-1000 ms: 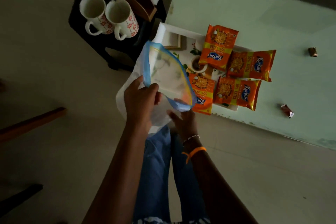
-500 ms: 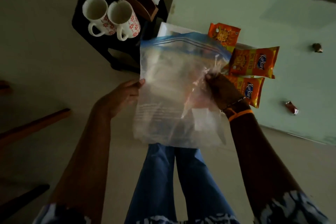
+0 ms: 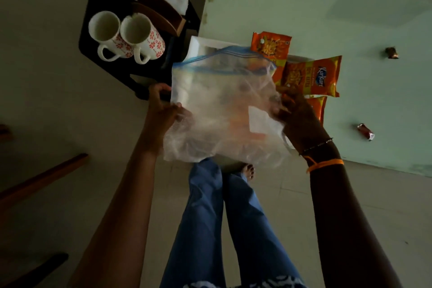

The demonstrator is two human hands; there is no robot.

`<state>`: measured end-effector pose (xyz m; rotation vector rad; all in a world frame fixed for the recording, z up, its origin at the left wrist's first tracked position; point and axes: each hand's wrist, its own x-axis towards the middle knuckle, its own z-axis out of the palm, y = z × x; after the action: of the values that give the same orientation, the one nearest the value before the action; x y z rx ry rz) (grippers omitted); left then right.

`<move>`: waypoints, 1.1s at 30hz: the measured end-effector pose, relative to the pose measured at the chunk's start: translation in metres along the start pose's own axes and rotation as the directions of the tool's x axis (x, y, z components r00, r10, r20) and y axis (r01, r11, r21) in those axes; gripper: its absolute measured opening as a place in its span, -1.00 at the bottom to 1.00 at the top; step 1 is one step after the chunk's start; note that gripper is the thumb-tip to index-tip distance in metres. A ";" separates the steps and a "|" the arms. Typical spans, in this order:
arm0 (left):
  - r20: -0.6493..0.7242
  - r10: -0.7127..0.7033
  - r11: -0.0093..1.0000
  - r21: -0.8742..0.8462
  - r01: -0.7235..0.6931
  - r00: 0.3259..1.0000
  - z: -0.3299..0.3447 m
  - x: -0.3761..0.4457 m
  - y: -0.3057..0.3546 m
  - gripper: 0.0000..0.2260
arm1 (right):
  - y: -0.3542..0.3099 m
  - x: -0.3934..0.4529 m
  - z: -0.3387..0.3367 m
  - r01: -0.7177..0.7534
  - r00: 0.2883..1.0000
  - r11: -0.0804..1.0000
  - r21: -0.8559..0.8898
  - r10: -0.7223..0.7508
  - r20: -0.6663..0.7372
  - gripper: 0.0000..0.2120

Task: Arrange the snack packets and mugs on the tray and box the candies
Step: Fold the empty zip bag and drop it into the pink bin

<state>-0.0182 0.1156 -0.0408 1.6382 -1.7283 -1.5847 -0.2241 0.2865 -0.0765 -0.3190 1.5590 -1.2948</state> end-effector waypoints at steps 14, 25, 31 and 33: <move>0.161 0.377 0.809 0.422 -0.409 0.912 -0.005 0.001 0.035 -0.75 | -0.044 -0.007 -0.010 0.016 0.942 0.604 -0.797 -0.276 -0.191 -0.82; 0.186 0.551 0.730 0.365 -0.578 0.813 0.004 0.011 0.061 -0.48 | -0.049 -0.016 0.053 0.114 0.981 0.368 -0.923 -0.188 0.047 -0.52; 0.391 -0.298 0.953 0.077 0.292 0.870 0.030 -0.015 0.017 0.33 | -0.042 -0.015 0.041 -0.070 0.977 0.953 -0.295 0.006 -0.214 -0.78; 0.531 -0.375 0.868 -0.087 0.489 0.760 0.047 -0.022 0.006 0.06 | -0.037 -0.021 0.039 -0.121 0.973 0.993 0.003 0.119 -0.197 -0.72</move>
<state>-0.0513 0.1553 -0.0430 1.6990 -1.3364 -2.5165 -0.1980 0.2653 -0.0295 -0.1013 1.7231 -1.2548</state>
